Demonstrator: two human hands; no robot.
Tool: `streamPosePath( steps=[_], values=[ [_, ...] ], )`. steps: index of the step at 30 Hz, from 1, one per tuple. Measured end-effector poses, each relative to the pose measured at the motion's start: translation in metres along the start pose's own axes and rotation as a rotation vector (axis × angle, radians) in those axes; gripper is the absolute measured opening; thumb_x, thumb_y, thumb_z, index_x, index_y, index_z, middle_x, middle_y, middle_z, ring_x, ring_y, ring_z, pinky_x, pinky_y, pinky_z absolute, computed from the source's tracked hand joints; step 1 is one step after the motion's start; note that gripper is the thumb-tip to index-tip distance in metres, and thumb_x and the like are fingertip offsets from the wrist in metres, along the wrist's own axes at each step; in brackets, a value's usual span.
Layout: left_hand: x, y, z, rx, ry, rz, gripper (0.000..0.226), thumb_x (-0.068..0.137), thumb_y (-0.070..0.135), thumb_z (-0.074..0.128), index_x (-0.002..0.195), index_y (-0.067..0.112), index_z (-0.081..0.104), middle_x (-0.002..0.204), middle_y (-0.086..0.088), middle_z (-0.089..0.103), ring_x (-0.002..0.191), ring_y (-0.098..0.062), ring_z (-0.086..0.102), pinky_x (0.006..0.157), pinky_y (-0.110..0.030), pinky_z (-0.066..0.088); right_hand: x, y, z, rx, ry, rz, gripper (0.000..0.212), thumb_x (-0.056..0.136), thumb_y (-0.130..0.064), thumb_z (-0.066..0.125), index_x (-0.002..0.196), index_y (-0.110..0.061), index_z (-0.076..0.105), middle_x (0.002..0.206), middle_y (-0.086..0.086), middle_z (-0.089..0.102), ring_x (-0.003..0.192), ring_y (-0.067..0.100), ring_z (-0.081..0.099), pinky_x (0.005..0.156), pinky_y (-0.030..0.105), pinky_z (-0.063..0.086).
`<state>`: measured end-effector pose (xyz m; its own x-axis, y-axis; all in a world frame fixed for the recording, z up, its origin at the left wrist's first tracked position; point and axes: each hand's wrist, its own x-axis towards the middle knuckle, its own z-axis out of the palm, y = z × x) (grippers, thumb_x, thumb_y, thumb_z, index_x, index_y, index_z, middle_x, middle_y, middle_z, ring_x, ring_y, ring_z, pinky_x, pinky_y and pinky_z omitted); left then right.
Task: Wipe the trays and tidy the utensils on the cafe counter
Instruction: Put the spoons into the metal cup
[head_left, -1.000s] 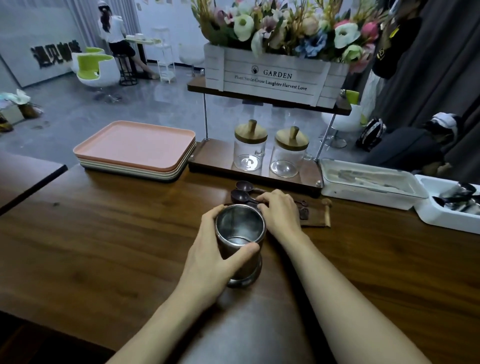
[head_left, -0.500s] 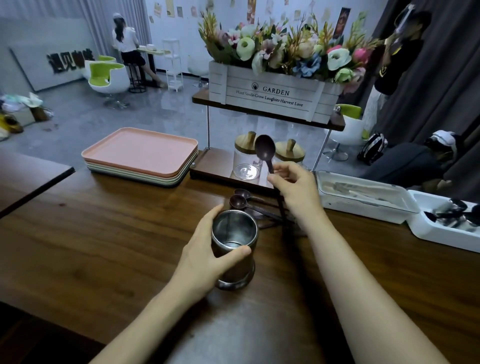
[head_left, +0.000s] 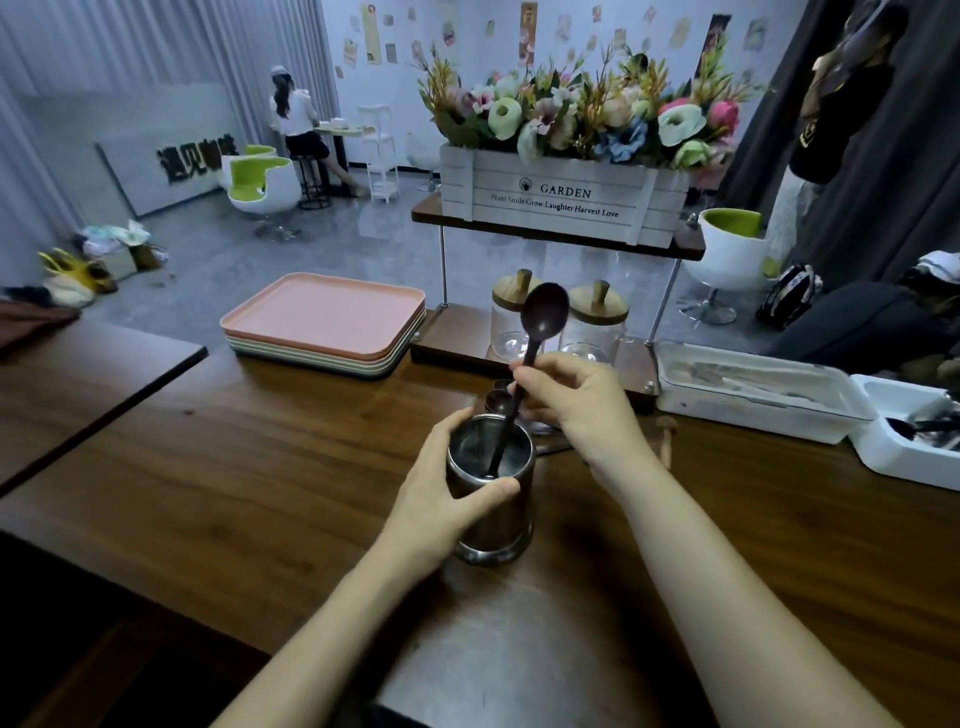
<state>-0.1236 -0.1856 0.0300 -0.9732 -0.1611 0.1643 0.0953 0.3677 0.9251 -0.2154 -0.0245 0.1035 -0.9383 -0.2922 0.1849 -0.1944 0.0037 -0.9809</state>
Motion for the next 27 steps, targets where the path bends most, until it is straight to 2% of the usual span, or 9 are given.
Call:
streamPosePath(
  steps=[2,4,7,9,12,20,22,25,27],
  values=[
    [0.000,0.000,0.000,0.005,-0.003,0.000,0.087,0.071,0.057,0.082,0.146,0.042,0.041,0.141,0.019,0.055,0.132,-0.001,0.051,0.114,-0.041,0.042,-0.001,0.013,0.003,-0.095,-0.019,-0.007,0.015,0.093,-0.031,0.070,0.087,-0.020,0.077,0.089,0.005,0.075,0.089,0.023,0.071,0.083,0.039,0.058],
    [-0.001,0.001,0.000,0.004,-0.003,0.000,0.087,0.072,0.057,0.082,0.146,0.042,0.040,0.143,0.019,0.054,0.133,-0.001,0.050,0.114,-0.040,0.041,-0.004,0.020,0.006,-0.119,-0.027,0.033,0.017,0.092,-0.036,0.071,0.087,-0.021,0.078,0.087,0.001,0.076,0.086,0.018,0.071,0.080,0.038,0.055],
    [-0.001,0.001,-0.001,-0.001,-0.004,0.004,0.087,0.073,0.056,0.082,0.148,0.040,0.040,0.144,0.018,0.054,0.134,-0.001,0.049,0.115,-0.040,0.041,-0.007,0.028,0.010,-0.069,-0.047,0.078,0.012,0.090,-0.027,0.074,0.086,-0.016,0.078,0.083,0.001,0.075,0.078,0.011,0.069,0.075,0.030,0.051],
    [-0.001,0.001,-0.001,-0.004,-0.002,0.005,0.088,0.073,0.056,0.082,0.148,0.038,0.040,0.143,0.019,0.054,0.134,0.000,0.049,0.115,-0.040,0.041,-0.008,0.032,0.012,-0.054,-0.072,0.092,0.004,0.088,-0.019,0.076,0.091,-0.016,0.078,0.091,0.003,0.076,0.086,0.013,0.071,0.082,0.028,0.054],
    [-0.002,0.001,-0.001,0.001,0.000,0.014,0.089,0.072,0.058,0.080,0.148,0.039,0.040,0.142,0.021,0.054,0.133,0.001,0.049,0.115,-0.038,0.042,-0.005,0.041,0.013,-0.055,-0.068,0.113,0.015,0.087,-0.010,0.075,0.097,-0.021,0.078,0.099,0.002,0.076,0.098,0.016,0.072,0.089,0.029,0.055],
    [0.000,-0.003,-0.002,0.022,0.018,0.036,0.086,0.072,0.059,0.081,0.146,0.046,0.039,0.142,0.022,0.053,0.133,0.000,0.050,0.113,-0.039,0.043,-0.004,0.059,-0.005,0.112,0.045,0.249,0.017,0.099,-0.023,0.062,0.101,-0.017,0.077,0.101,0.005,0.076,0.090,0.013,0.070,0.075,0.023,0.056],
    [0.000,-0.006,-0.002,0.024,0.024,0.040,0.086,0.073,0.059,0.081,0.146,0.048,0.038,0.144,0.022,0.052,0.134,-0.001,0.049,0.113,-0.041,0.043,0.000,0.075,-0.013,0.033,0.138,0.252,0.017,0.099,-0.021,0.062,0.095,-0.020,0.078,0.100,0.006,0.076,0.090,0.018,0.068,0.081,0.033,0.056],
    [0.001,-0.008,0.000,0.041,0.074,0.050,0.085,0.072,0.061,0.079,0.145,0.047,0.038,0.145,0.022,0.050,0.135,0.000,0.048,0.114,-0.039,0.042,0.009,0.098,-0.022,-0.280,0.190,0.224,0.013,0.093,-0.025,0.066,0.089,-0.032,0.077,0.097,-0.007,0.076,0.095,0.020,0.069,0.092,0.045,0.057],
    [0.001,-0.008,0.001,0.053,0.118,0.057,0.085,0.069,0.063,0.077,0.143,0.047,0.039,0.142,0.024,0.050,0.132,0.003,0.048,0.112,-0.033,0.042,0.015,0.107,-0.024,-0.489,0.172,0.197,0.012,0.091,-0.029,0.067,0.096,-0.034,0.077,0.104,-0.011,0.075,0.103,0.016,0.067,0.098,0.038,0.052]
  ],
)
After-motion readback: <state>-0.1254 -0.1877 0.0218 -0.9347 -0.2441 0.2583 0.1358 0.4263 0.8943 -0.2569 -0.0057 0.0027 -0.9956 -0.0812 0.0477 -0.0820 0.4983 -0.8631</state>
